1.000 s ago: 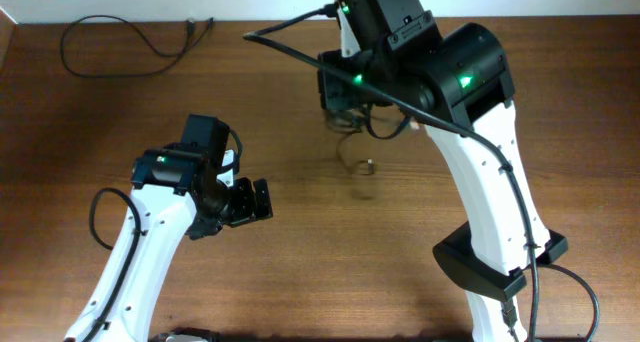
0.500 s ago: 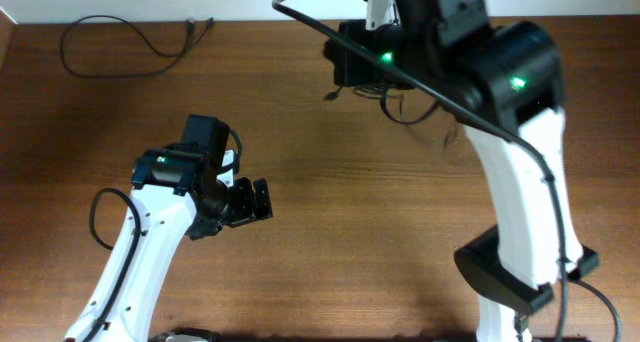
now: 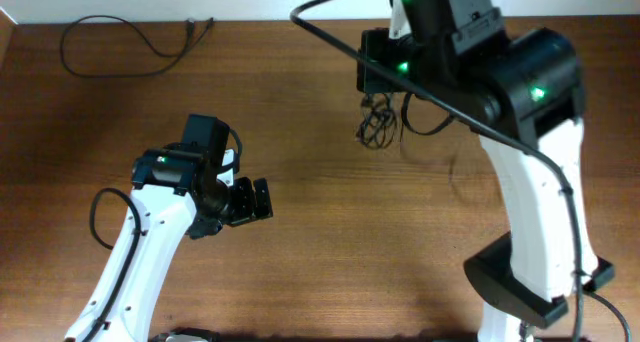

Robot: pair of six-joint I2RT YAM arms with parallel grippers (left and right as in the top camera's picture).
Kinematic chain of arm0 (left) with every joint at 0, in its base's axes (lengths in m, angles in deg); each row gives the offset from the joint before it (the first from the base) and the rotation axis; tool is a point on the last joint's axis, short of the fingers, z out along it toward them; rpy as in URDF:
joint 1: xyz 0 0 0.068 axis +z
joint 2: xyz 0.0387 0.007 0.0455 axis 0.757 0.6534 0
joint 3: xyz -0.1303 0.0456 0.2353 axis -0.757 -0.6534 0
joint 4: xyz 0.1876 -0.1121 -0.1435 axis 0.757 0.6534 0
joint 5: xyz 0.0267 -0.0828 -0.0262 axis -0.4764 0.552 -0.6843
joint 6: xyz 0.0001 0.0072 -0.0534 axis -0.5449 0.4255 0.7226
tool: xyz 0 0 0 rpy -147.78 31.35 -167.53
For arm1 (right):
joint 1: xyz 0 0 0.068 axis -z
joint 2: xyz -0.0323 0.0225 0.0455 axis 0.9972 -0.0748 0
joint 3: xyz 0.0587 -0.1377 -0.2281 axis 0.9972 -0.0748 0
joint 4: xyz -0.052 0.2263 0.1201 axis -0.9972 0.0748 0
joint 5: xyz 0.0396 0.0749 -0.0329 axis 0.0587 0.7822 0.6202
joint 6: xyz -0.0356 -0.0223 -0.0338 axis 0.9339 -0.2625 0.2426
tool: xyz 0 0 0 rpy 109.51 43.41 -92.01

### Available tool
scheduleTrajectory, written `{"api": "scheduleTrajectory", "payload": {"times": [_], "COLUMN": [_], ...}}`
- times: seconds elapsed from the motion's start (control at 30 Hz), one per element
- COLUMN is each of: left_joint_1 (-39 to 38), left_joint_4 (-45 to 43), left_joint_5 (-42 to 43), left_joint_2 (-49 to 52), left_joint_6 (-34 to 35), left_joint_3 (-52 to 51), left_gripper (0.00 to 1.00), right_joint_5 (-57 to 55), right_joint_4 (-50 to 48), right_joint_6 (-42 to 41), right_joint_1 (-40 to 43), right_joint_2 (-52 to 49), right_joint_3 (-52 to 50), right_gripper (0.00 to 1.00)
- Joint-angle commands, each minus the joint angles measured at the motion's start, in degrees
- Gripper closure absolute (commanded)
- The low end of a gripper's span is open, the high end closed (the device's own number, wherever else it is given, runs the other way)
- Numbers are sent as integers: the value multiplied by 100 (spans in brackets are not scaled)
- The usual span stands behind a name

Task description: Untangle cables

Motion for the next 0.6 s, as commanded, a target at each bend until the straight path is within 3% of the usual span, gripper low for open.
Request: {"api": "scheduleTrajectory", "payload": {"times": [0.0,0.07,0.2,0.27,0.37,0.47,0.57], "left_joint_1": [-17,-17,-17,-17,-17,63,68], "left_joint_4": [-37,-103,-1038,-1445,-1943,-2328,-2649], "left_joint_5": [7,592,3117,3486,3477,3532,5025], "left_joint_2": [13,13,13,13,13,13,13], "left_joint_6": [35,31,-857,-726,109,579,501], "left_joint_3": [2,2,4,4,4,4,4], "left_gripper": [1,1,1,1,1,1,1], "right_joint_5": [1005,1427,1547,1550,1572,2216,2063], "right_joint_4": [-190,-197,-44,50,247,249,319], "right_joint_6": [-46,-46,-44,-44,-46,-44,-46], "right_joint_1": [-15,-15,-15,-15,-15,-15,-15], "right_joint_2": [511,538,525,525,525,525,525], "right_joint_3": [83,83,81,81,81,81,63], "right_gripper": [96,96,96,96,96,96,96]}}
